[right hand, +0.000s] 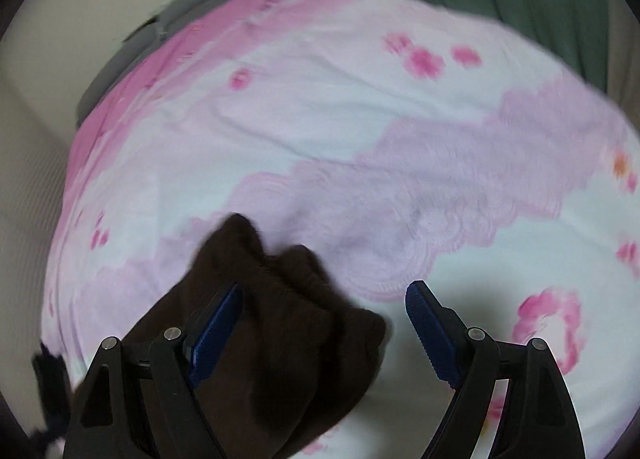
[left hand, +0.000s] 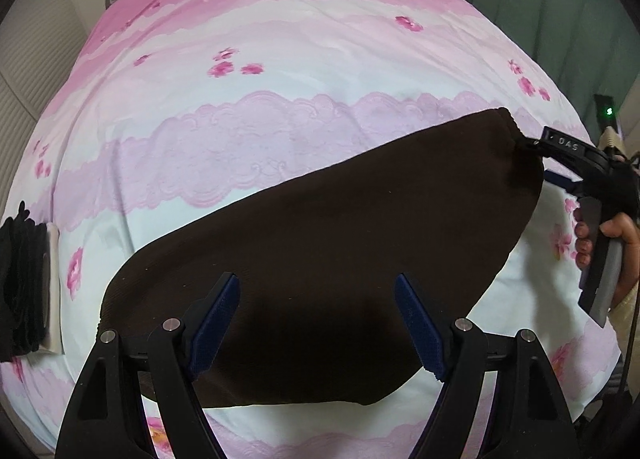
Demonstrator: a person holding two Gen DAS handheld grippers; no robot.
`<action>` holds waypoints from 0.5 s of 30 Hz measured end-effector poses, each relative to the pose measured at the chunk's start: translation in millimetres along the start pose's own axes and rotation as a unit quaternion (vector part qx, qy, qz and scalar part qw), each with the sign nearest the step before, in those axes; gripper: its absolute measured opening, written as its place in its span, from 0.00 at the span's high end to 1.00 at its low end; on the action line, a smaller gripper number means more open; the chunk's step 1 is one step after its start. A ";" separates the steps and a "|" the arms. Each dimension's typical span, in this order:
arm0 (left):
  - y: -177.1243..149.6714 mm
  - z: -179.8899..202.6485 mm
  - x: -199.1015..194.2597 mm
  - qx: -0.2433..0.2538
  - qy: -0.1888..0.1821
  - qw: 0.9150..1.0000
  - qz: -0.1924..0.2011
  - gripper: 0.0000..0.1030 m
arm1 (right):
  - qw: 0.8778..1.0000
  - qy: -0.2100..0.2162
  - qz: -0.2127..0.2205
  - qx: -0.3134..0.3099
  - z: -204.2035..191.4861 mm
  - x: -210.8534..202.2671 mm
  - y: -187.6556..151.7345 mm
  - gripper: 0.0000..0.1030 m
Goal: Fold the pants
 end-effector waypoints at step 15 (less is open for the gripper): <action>-17.6 15.6 28.5 0.016 -0.012 0.999 -0.045 0.23 | 0.987 0.095 -0.072 0.110 27.5 50.4 -28.5 0.58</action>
Point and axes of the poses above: each gripper's, at about its wrist camera, not at the fingertips, and x roughly the way its jaws point, z to its right, y to its top, the point moved 3 cm from there along x, roughly the way its jaws point, and after that the axes turned 10 degrees about -x, right-handed, at the moved point
